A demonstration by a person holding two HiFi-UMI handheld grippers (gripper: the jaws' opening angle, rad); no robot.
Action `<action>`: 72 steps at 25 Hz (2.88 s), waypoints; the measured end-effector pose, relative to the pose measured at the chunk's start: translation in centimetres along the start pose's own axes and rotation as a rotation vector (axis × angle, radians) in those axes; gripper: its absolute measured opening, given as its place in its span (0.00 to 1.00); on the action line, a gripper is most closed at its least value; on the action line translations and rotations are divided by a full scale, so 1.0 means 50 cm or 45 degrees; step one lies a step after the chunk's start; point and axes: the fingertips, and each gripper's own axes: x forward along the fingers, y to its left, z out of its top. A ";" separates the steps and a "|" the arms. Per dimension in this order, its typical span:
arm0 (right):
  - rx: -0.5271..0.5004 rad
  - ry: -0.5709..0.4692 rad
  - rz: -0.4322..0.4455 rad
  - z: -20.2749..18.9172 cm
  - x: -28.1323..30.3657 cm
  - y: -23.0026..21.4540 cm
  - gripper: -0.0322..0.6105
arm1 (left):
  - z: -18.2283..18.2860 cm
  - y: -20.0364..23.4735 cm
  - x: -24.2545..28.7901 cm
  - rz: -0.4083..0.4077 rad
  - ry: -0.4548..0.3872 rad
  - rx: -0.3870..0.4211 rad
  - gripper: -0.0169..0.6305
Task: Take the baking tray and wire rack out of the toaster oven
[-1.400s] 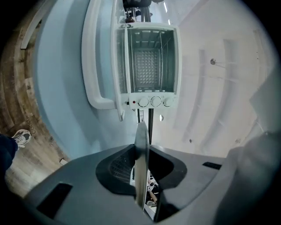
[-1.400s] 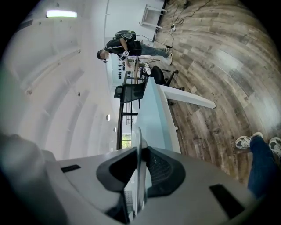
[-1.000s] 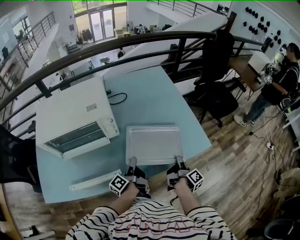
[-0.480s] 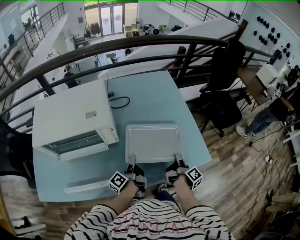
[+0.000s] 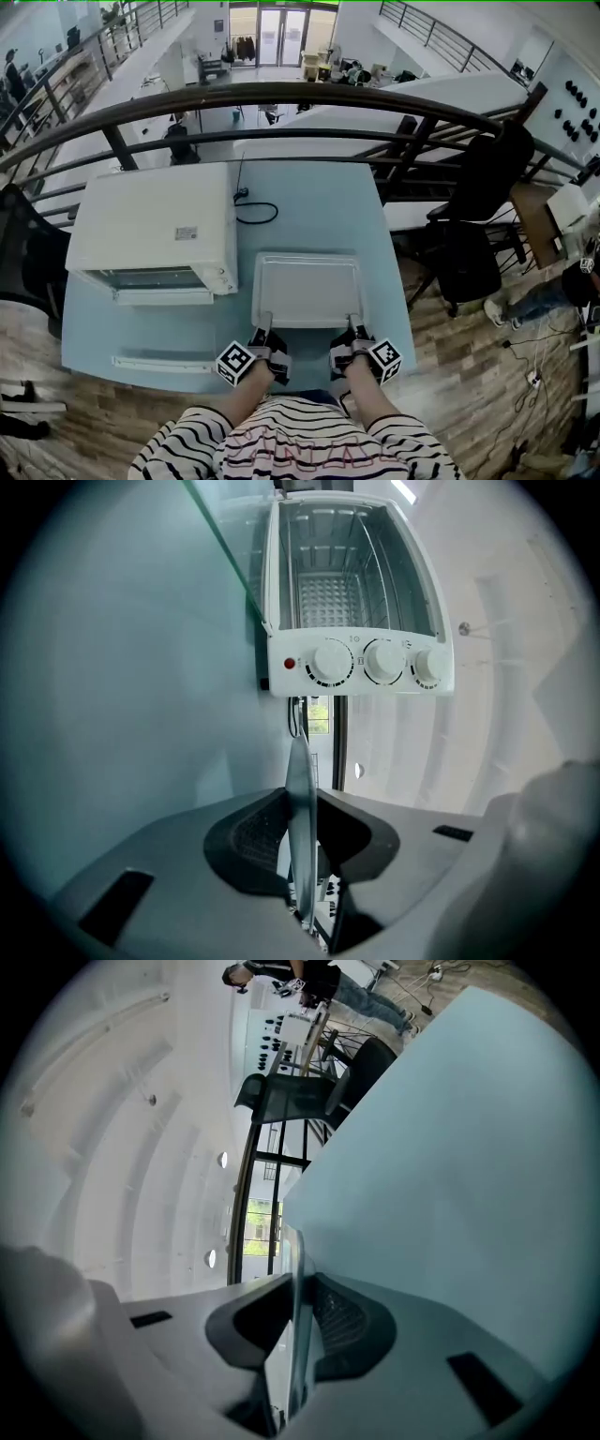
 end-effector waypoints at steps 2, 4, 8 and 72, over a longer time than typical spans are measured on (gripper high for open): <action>0.000 0.030 -0.009 0.017 0.026 -0.001 0.16 | -0.007 0.002 0.019 0.014 -0.032 0.001 0.16; -0.002 0.061 -0.018 0.032 0.047 -0.001 0.16 | -0.014 0.004 0.034 0.028 -0.056 0.005 0.16; -0.012 0.116 -0.032 0.049 0.089 0.005 0.16 | -0.016 0.004 0.060 0.046 -0.110 0.002 0.16; -1.042 0.955 -0.565 0.044 0.275 0.008 0.49 | 0.047 0.007 0.250 0.594 0.214 0.828 0.44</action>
